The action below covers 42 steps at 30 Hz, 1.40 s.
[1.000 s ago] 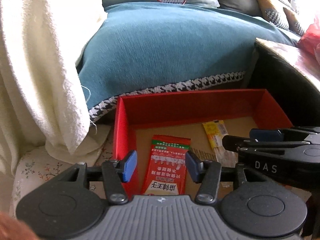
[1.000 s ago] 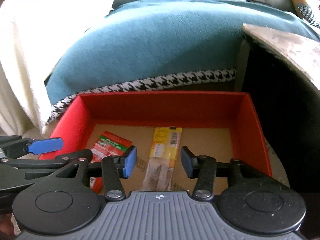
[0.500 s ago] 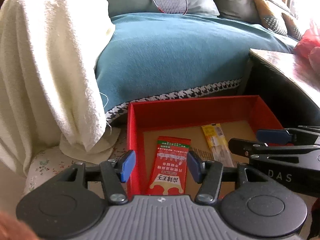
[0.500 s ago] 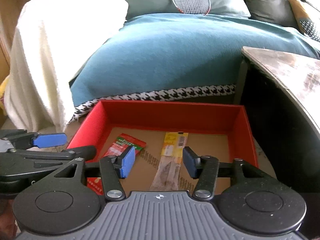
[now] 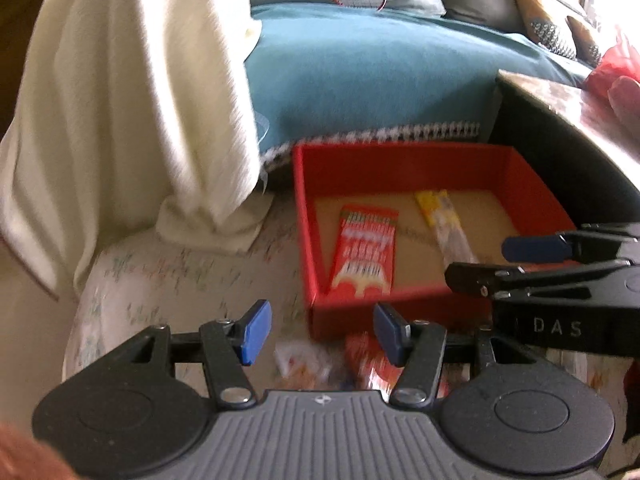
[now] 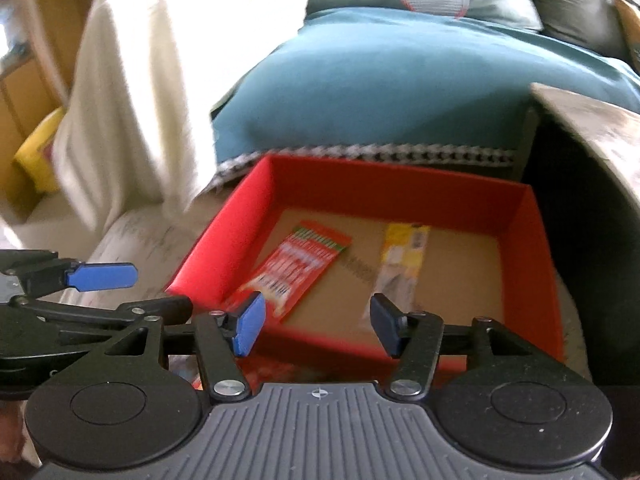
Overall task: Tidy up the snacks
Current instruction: 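Grasp the white packet with the left gripper while the right gripper grasps the red Trolli bag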
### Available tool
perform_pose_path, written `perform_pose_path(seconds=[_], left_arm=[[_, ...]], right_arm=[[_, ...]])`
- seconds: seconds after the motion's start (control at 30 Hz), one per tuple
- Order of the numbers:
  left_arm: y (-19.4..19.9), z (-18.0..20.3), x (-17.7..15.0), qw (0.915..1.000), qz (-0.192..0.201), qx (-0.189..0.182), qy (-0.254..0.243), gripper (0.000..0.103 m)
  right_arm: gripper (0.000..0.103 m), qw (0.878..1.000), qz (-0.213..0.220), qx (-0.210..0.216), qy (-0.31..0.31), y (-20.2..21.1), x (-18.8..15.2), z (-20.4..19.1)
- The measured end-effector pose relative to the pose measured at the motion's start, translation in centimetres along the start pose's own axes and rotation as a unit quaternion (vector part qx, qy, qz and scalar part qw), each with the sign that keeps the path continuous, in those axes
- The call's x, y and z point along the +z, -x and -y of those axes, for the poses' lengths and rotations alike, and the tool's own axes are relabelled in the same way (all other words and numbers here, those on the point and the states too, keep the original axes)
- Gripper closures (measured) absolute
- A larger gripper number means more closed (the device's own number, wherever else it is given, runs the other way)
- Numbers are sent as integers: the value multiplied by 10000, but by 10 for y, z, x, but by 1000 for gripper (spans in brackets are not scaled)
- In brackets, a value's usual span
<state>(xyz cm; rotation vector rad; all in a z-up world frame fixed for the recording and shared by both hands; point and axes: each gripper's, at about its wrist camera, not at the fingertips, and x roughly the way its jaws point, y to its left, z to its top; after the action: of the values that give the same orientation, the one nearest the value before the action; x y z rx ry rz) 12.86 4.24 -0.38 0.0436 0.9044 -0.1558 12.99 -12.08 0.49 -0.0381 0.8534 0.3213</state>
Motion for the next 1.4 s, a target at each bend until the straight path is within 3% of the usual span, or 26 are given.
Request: perform_pose_path(seconds=[0.17,0.27,0.47,0.6,0.7,0.87,1.0,1.17,1.3,1.4], left_arm=[[16,-19,-34,9996,-220,146,96,51],[22,-34,-54,9986,-386,279,217,44],[20,-57,-94,9935,-888,454,557,43],[16,-62,-102,9915,-1016,448,678,42],[14,-60,-103,9914,-1042,363,708,34],[4,-47,-106,9905,-1257,232,512,33],[-1,-41,-112,9896,-1362,343,313,33],[4,-44,-112,9907,-1260,352,368,54],[7,-49,-109,9915,-1179,221,503,63],[12,-51,-106,9929,-1049,141,545,65]], right_arm=[[37,9994,-203,207,189,1,-11,-20],[35,9987,-280,303,288,3,-16,-29],[34,9975,-373,384,463,3,-25,-43],[34,9970,-408,487,440,4,-28,-46],[33,9969,-421,492,437,5,-29,-45],[32,9972,-454,479,350,4,-30,-39],[30,9974,-465,512,198,4,-27,-31],[28,9974,-466,543,-22,6,-24,-19],[28,9967,-616,518,-125,-2,-27,-16],[28,9954,-771,523,-239,-12,-29,-16]])
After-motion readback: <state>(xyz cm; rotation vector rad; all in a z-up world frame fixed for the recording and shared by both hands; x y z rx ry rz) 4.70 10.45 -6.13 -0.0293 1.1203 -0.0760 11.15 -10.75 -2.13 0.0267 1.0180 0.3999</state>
